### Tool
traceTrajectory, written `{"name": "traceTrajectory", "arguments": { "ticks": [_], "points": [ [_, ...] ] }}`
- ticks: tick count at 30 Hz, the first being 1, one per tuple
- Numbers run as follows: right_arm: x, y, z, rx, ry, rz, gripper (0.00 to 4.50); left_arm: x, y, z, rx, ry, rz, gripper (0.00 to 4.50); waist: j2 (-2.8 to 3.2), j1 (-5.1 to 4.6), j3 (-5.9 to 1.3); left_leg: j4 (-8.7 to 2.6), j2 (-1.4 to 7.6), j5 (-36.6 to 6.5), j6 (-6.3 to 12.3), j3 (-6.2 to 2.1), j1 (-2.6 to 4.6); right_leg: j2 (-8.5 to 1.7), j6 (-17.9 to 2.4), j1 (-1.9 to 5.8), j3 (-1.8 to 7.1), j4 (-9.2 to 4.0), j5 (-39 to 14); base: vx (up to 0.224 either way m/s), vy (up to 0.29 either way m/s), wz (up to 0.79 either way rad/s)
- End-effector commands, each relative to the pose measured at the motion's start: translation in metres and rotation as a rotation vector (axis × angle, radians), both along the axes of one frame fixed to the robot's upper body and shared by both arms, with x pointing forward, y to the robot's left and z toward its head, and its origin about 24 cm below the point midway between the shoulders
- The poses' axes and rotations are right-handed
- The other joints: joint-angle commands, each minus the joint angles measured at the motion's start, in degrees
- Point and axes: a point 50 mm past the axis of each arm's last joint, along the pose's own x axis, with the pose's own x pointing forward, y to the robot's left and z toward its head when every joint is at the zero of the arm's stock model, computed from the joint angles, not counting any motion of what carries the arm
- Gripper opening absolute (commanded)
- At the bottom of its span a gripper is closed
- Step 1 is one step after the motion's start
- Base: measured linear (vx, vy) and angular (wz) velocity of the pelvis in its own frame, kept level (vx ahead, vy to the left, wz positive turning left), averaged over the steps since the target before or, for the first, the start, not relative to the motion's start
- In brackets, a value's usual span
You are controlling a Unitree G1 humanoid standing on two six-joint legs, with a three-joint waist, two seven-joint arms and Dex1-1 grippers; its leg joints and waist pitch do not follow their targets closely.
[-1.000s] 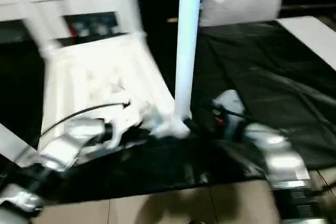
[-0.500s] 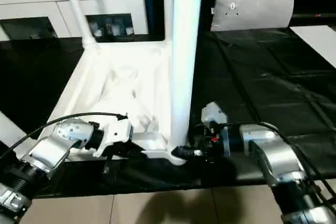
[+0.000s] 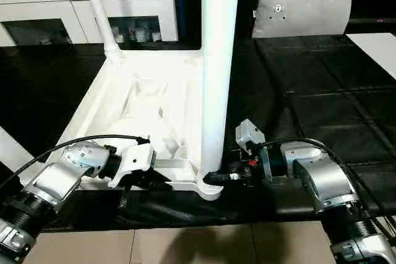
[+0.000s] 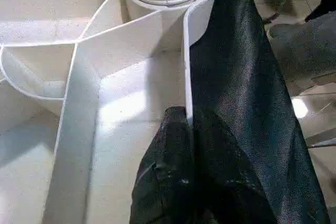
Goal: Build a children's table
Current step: Rotate leg to tighten
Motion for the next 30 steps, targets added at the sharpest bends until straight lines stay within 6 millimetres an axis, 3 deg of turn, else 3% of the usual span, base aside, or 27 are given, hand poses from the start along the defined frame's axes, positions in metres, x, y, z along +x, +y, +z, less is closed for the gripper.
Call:
{"name": "traceTrajectory", "arguments": {
  "ticks": [1,3,4,5,6,9,10,12,13,14,15,16,19,21,22,24,26,27,28,30],
  "points": [
    [-0.007,0.015,0.000,0.072,0.028,0.050,2.05,-0.003,-0.005,-0.008,0.003,0.029,0.019,0.00,-1.46,-0.17,-3.54,-3.88,1.82,-2.6,5.67,0.58,-1.17,-2.64,-7.7,4.14,3.46,-3.43,-18.4,0.000,0.000,0.00],
    [-0.007,0.021,-0.002,0.062,0.026,-0.017,2.04,0.000,-0.010,-0.006,-0.020,0.029,0.079,0.00,-1.51,-0.15,-3.55,-4.02,1.92,-2.5,5.45,0.53,-1.09,-2.61,-7.7,4.18,3.52,-3.39,-18.0,0.000,0.000,0.00],
    [-0.003,0.028,-0.005,0.036,0.001,-0.134,2.04,0.003,-0.017,-0.003,-0.043,0.025,0.141,0.00,-1.03,-0.27,-3.21,-4.25,1.90,-3.3,4.57,0.48,-0.98,-2.60,-7.2,4.06,3.51,-3.70,-19.4,0.000,0.000,0.00],
    [0.002,0.031,-0.007,0.030,-0.009,-0.220,2.04,0.006,-0.021,-0.002,-0.052,0.023,0.180,0.00,-1.25,-0.57,-3.04,-4.31,1.72,-4.6,4.07,0.62,-1.01,-2.49,-6.5,4.07,3.40,-4.07,-21.4,0.000,0.000,0.00],
    [0.006,0.034,-0.008,0.032,-0.005,-0.307,2.04,0.008,-0.024,-0.001,-0.062,0.021,0.216,0.00,-1.00,-0.77,-2.90,-4.41,1.27,-6.8,2.72,0.60,-0.75,-2.58,-4.9,4.10,3.00,-4.69,-25.9,0.000,0.000,0.00],
    [0.016,0.038,-0.013,0.030,0.018,-0.502,2.02,0.014,-0.033,0.001,-0.092,0.014,0.304,0.00,-1.53,-2.22,-2.74,-4.34,0.63,-9.0,0.94,0.40,-0.96,-2.39,-1.0,4.22,2.16,-5.82,-32.0,0.000,0.000,0.00],
    [0.021,0.039,-0.017,0.011,0.032,-0.609,2.00,0.018,-0.038,0.002,-0.108,0.008,0.348,0.00,-1.25,-3.37,-2.62,-4.14,0.29,-11.1,0.85,0.31,-0.80,-2.20,0.5,3.83,1.55,-6.60,-34.3,0.000,0.000,0.00],
    [0.026,0.043,-0.022,-0.032,0.021,-0.727,2.00,0.023,-0.044,0.006,-0.131,0.000,0.419,0.00,-1.10,-4.56,-2.64,-3.94,0.11,-12.8,0.83,0.10,-0.94,-2.12,1.7,3.86,0.93,-7.09,-35.4,0.000,0.000,0.00],
    [0.029,0.047,-0.024,-0.032,0.023,-0.796,2.00,0.028,-0.049,0.008,-0.147,-0.002,0.469,0.00,-0.51,-4.83,-2.70,-4.00,0.15,-13.2,0.87,-0.05,-0.82,-2.15,1.7,3.84,0.84,-7.11,-35.0,0.000,0.000,0.00],
    [0.031,0.051,-0.025,-0.029,0.026,-0.840,2.00,0.031,-0.052,0.010,-0.155,-0.002,0.503,0.00,-0.83,-5.43,-2.67,-3.96,0.13,-14.0,1.32,-0.17,-1.09,-2.05,2.1,3.95,0.52,-7.40,-34.6,0.000,0.000,0.00],
    [0.035,0.053,-0.025,-0.019,0.029,-0.898,2.00,0.034,-0.055,0.011,-0.162,-0.012,0.542,0.00,-0.67,-5.53,-2.74,-3.98,0.15,-14.3,1.52,-0.16,-0.92,-2.10,2.2,3.99,0.44,-7.54,-34.5,0.000,0.000,0.00],
    [0.038,0.055,-0.025,-0.014,0.031,-0.936,2.00,0.036,-0.056,0.012,-0.165,-0.019,0.566,0.00,-0.57,-5.98,-2.81,-3.97,0.10,-14.6,2.08,-0.16,-0.57,-2.15,1.6,3.72,0.20,-7.86,-33.5,0.000,0.000,0.00],
    [0.045,0.062,-0.024,-0.032,-0.021,-0.985,2.68,0.043,-0.062,0.017,-0.201,-0.042,0.629,0.00,-0.01,-6.62,-2.95,-4.33,0.54,-15.1,2.51,-0.47,-0.71,-2.34,0.1,4.21,0.40,-7.43,-30.0,0.000,0.000,0.00],
    [0.047,0.068,-0.019,0.015,-0.028,-1.001,2.89,0.043,-0.065,0.018,-0.205,-0.051,0.626,0.00,-0.29,-6.58,-3.20,-4.48,0.62,-13.4,2.98,-0.41,-1.06,-2.44,-0.8,4.55,0.75,-7.03,-27.4,0.000,0.000,0.00],
    [0.047,0.068,-0.017,0.032,-0.024,-1.007,3.03,0.042,-0.064,0.017,-0.194,-0.055,0.613,0.00,-0.30,-6.22,-3.39,-4.71,0.99,-9.7,3.68,-0.45,-1.28,-2.55,-3.3,4.56,1.56,-6.01,-22.7,0.000,0.000,0.00],
    [0.047,0.066,-0.015,0.046,-0.044,-0.981,3.15,0.040,-0.062,0.016,-0.182,-0.055,0.599,0.00,-0.48,-6.05,-3.57,-4.54,1.11,-7.0,4.38,-0.28,-1.29,-2.62,-5.5,4.60,2.16,-5.19,-19.1,0.000,0.000,0.00],
    [0.046,0.066,-0.015,0.046,-0.044,-0.981,3.22,0.040,-0.062,0.016,-0.182,-0.055,0.599,0.00,-0.41,-5.74,-3.65,-4.30,1.06,-4.3,5.37,-0.08,-1.35,-2.65,-7.1,4.59,2.55,-4.60,-16.1,0.000,0.000,0.00],
    [0.045,0.063,-0.016,0.036,-0.054,-0.959,3.47,0.039,-0.060,0.015,-0.180,-0.052,0.593,0.00,-0.41,-5.64,-3.68,-4.24,1.05,-3.7,5.57,-0.03,-1.34,-2.68,-7.6,4.58,2.67,-4.47,-15.5,0.000,0.000,0.00],
    [0.040,0.053,-0.018,-0.013,-0.091,-0.915,3.55,0.036,-0.055,0.012,-0.167,-0.052,0.567,0.00,-0.65,-5.21,-3.73,-3.93,0.75,-1.8,6.38,0.15,-1.62,-2.67,-8.2,4.87,2.87,-4.01,-13.9,0.000,0.000,0.00],
    [0.038,0.042,-0.016,-0.005,-0.103,-0.889,3.60,0.035,-0.050,0.010,-0.151,-0.056,0.534,0.00,-0.44,-4.91,-3.84,-3.76,0.80,-0.1,7.45,0.23,-1.57,-2.60,-8.5,4.82,3.00,-3.71,-12.3,0.000,0.000,0.00]
  ]
}}
